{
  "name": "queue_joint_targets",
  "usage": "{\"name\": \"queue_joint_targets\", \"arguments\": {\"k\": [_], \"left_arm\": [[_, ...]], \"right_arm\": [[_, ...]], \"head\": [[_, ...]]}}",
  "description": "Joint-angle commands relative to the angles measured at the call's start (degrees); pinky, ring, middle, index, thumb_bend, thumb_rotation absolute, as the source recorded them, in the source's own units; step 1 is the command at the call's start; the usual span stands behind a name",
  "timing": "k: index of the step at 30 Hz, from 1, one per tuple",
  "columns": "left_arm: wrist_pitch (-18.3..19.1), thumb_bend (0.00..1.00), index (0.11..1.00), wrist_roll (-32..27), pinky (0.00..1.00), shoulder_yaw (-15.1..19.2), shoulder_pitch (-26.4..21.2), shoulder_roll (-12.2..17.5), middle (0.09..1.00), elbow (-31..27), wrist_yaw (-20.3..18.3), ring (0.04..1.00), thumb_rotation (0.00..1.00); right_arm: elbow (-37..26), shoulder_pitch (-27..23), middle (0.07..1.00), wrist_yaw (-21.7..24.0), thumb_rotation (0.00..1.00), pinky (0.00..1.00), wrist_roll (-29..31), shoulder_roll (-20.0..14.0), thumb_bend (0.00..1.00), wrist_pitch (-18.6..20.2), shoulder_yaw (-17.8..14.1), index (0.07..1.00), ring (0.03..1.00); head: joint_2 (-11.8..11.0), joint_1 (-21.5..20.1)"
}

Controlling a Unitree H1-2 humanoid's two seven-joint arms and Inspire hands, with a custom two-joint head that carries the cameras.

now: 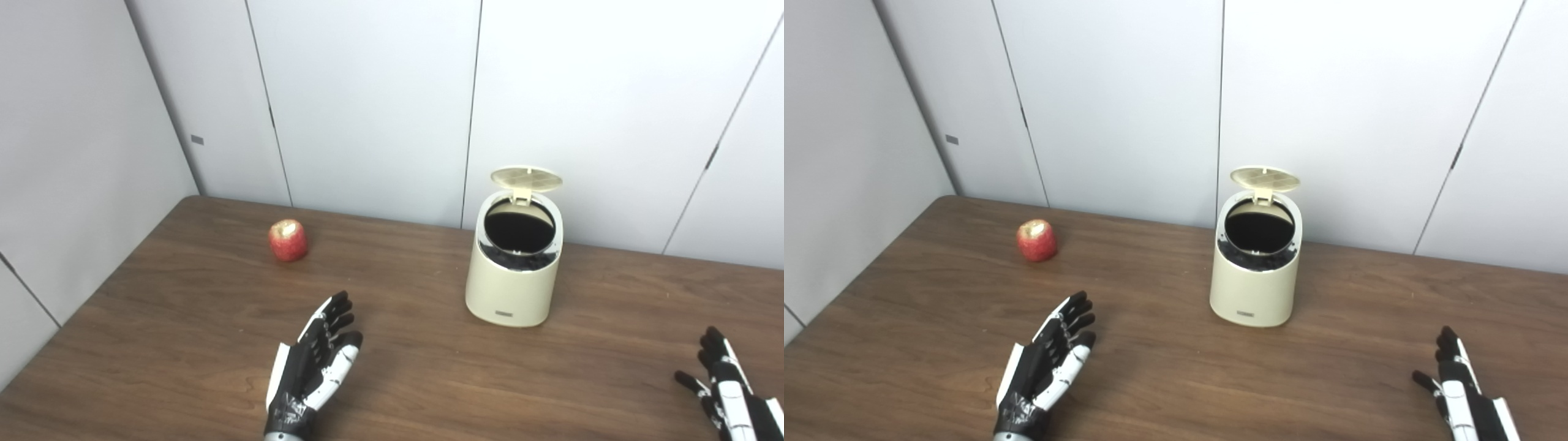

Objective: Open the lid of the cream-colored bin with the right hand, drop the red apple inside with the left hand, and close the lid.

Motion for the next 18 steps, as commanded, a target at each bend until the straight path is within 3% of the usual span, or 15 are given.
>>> {"name": "queue_joint_targets", "arguments": {"k": [1, 3, 8, 13, 18], "left_arm": [[0.7, 0.6, 0.916, 3.35, 0.87, 1.05, 0.93, 0.37, 0.879, -3.48, 2.36, 0.885, 0.39], [2.18, 0.61, 0.915, 5.42, 0.85, 2.42, 0.22, 1.07, 0.884, -4.83, 3.51, 0.882, 0.3], [7.55, 0.69, 0.92, 9.45, 0.86, 5.72, -2.83, 3.37, 0.877, -7.04, 5.01, 0.869, 0.31], [8.5, 0.71, 0.924, 8.18, 0.83, 8.87, -7.18, 7.56, 0.879, -4.66, 5.14, 0.848, 0.22], [10.38, 0.77, 0.91, 10.48, 0.78, 10.1, -11.32, 12.43, 0.881, -0.81, 5.71, 0.855, 0.22]], "right_arm": [[-2.87, 0.04, 0.993, -0.28, 0.98, 0.97, 0.08, -0.65, 0.55, 0.0, -0.59, 0.99, 0.997], [-4.15, 0.27, 0.978, -0.41, 0.99, 0.92, -0.22, -0.65, 0.54, 1.19, -0.53, 0.989, 0.988], [-5.82, 0.36, 0.966, -0.74, 0.99, 0.88, -0.9, -0.64, 0.56, 3.25, -0.36, 0.973, 0.977], [-5.4, 0.15, 0.971, -0.69, 0.99, 0.89, -0.9, -0.19, 0.56, 2.95, -0.04, 0.976, 0.982], [-4.96, -0.16, 0.976, -0.77, 0.98, 0.92, -0.74, 0.39, 0.56, 2.75, 0.11, 0.985, 0.989]], "head": [[-0.23, 0.64], [-0.35, 1.03], [-0.3, 1.32], [-1.48, 1.21], [-2.11, 1.12]]}}
